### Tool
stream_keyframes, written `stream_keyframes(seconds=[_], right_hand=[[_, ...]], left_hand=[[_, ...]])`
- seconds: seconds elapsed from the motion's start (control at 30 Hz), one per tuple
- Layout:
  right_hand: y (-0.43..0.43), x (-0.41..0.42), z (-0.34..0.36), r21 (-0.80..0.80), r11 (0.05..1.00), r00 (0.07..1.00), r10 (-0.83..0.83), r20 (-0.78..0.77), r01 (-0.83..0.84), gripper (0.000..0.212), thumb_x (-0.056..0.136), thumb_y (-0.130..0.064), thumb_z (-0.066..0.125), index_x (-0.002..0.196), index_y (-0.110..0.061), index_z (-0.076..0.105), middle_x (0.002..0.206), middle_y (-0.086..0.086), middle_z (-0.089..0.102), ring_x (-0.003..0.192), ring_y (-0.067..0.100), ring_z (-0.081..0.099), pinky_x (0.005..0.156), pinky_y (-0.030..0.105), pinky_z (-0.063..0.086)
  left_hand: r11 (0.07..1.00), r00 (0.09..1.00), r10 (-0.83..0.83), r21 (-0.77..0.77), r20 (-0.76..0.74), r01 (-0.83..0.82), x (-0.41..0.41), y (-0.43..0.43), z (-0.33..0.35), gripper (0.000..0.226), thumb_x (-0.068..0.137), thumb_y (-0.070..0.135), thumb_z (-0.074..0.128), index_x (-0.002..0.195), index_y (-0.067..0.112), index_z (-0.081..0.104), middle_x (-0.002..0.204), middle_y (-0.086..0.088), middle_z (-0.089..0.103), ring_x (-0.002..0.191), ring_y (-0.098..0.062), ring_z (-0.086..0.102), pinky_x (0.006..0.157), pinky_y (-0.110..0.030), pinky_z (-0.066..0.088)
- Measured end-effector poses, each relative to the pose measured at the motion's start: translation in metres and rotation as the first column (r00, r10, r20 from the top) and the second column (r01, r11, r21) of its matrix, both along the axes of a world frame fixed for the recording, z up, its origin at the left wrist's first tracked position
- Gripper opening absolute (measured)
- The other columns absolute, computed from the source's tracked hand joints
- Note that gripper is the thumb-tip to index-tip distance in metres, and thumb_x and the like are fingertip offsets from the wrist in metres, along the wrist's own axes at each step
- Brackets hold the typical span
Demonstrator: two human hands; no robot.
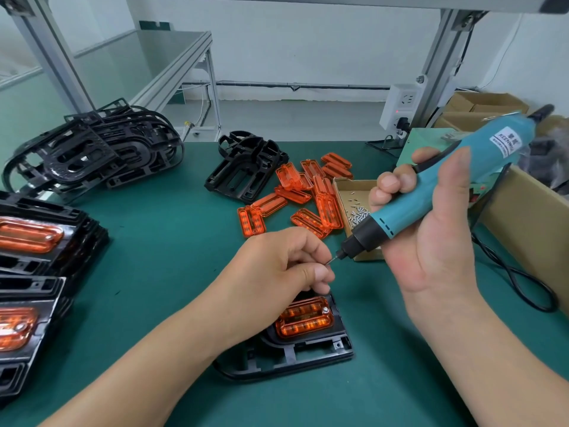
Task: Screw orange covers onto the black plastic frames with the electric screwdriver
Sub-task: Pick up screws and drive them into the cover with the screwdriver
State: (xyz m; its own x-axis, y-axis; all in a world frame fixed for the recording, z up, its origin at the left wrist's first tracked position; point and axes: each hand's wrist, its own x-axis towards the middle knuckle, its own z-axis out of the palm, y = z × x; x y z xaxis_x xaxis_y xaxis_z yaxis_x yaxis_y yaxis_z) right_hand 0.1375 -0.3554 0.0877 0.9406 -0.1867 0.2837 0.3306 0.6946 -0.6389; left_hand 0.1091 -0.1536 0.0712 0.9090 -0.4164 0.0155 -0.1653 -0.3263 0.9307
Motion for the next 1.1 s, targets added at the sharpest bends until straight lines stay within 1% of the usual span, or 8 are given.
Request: stream_keyframes(seconds=[0.1,0.2,0.4,0.53,0.67,0.83,0.93,1.1], right_hand=[[0.002,-0.002,-0.001,-0.039,0.999,0.999,0.036,0.031,-0.034,0.037,0.093,-0.053,0.062,0.107,-0.019,0.058,0.080,-0.001,0.049,0.076,0.016,0.056,0.075,0.029,0.050],[0.004,-0.003,-0.002,-0.082,0.995,0.996,0.057,0.066,-0.051,0.041,0.092,-0.055,0.061,0.110,-0.019,0.056,0.081,-0.001,0.049,0.077,0.017,0.055,0.077,0.029,0.049],[0.004,-0.004,0.000,-0.057,0.994,0.994,0.092,0.054,-0.089,0.040,0.092,-0.056,0.058,0.108,-0.019,0.057,0.080,0.000,0.050,0.078,0.017,0.056,0.078,0.030,0.051],[0.007,-0.003,-0.004,-0.110,0.993,0.999,0.047,0.005,-0.046,0.038,0.092,-0.054,0.062,0.108,-0.020,0.059,0.080,0.000,0.053,0.079,0.019,0.058,0.080,0.033,0.053],[0.007,-0.001,-0.010,-0.025,0.999,0.995,-0.023,-0.097,0.021,0.043,0.088,-0.055,0.066,0.107,-0.018,0.055,0.079,0.000,0.051,0.077,0.017,0.058,0.078,0.031,0.053],[0.008,0.001,-0.014,0.013,0.999,0.994,-0.042,-0.099,0.043,0.045,0.088,-0.057,0.063,0.108,-0.018,0.054,0.080,0.000,0.050,0.077,0.017,0.059,0.080,0.031,0.052],[0.007,0.001,-0.014,0.015,0.999,0.997,-0.028,-0.078,0.030,0.046,0.088,-0.057,0.065,0.109,-0.018,0.055,0.080,0.000,0.050,0.078,0.017,0.059,0.081,0.030,0.053],[0.006,0.002,-0.012,0.039,0.999,0.997,-0.025,-0.072,0.028,0.047,0.087,-0.058,0.065,0.109,-0.018,0.055,0.080,0.000,0.050,0.078,0.016,0.059,0.079,0.030,0.053]], left_hand=[[0.992,0.993,0.005,0.122,0.121,-0.020,0.000,0.001,-0.001,0.018,0.099,0.020,0.070,0.096,0.037,0.066,0.088,0.017,0.078,0.086,0.001,0.075,0.083,-0.029,0.057],[0.984,0.988,-0.011,0.178,0.155,-0.017,0.001,0.002,-0.001,0.018,0.099,0.024,0.069,0.099,0.041,0.062,0.085,0.021,0.076,0.086,0.003,0.073,0.081,-0.031,0.056],[0.993,0.998,-0.069,0.096,0.012,0.067,0.004,0.006,0.002,0.023,0.099,0.018,0.063,0.100,0.041,0.064,0.094,0.014,0.080,0.088,-0.006,0.077,0.087,-0.036,0.055],[0.984,0.993,0.003,0.177,0.115,-0.023,0.002,0.004,-0.002,0.019,0.098,0.023,0.068,0.101,0.041,0.062,0.087,0.021,0.077,0.088,0.000,0.074,0.086,-0.037,0.057],[0.985,0.983,0.058,0.152,0.175,-0.085,0.000,0.001,0.000,0.018,0.098,0.025,0.071,0.102,0.040,0.063,0.085,0.021,0.077,0.088,0.000,0.073,0.087,-0.037,0.059],[0.976,0.970,0.044,0.198,0.240,-0.093,0.000,0.000,-0.003,0.021,0.099,0.024,0.071,0.113,0.038,0.064,0.088,0.026,0.075,0.091,0.003,0.071,0.083,-0.022,0.055],[0.987,0.976,0.062,0.135,0.209,-0.091,0.001,0.001,-0.005,0.024,0.097,0.020,0.074,0.110,0.038,0.065,0.087,0.022,0.076,0.091,0.002,0.073,0.085,-0.017,0.053],[0.997,0.991,0.058,0.038,0.122,-0.063,0.005,0.003,-0.005,0.032,0.091,0.018,0.081,0.109,0.040,0.067,0.098,0.019,0.078,0.097,0.000,0.074,0.093,-0.029,0.056]])
